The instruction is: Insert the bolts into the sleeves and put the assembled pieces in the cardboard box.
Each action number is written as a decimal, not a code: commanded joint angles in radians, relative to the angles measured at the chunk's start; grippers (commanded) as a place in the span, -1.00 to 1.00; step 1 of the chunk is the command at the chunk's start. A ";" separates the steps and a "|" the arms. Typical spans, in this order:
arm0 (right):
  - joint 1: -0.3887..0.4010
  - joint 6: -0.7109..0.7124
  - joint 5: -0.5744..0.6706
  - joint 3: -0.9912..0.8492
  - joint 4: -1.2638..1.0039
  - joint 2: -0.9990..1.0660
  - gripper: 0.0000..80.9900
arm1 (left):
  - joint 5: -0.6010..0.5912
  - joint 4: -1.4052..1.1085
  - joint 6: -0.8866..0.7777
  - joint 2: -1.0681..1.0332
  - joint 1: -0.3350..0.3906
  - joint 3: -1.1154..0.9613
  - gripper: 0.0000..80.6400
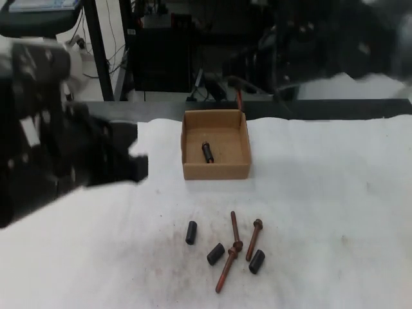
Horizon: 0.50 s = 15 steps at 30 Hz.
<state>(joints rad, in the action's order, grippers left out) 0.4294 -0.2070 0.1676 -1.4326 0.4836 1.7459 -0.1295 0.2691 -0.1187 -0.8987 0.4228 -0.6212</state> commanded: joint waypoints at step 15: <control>-0.025 -0.003 -0.094 -0.607 0.270 0.524 -0.98 | 0.005 0.093 0.008 -0.114 -0.002 -0.006 -1.00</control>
<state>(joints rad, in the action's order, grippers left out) 0.4104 -0.2091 0.1054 -2.0044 0.7558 2.2706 -0.1295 0.3663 -0.1167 -0.9940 0.4228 -0.6212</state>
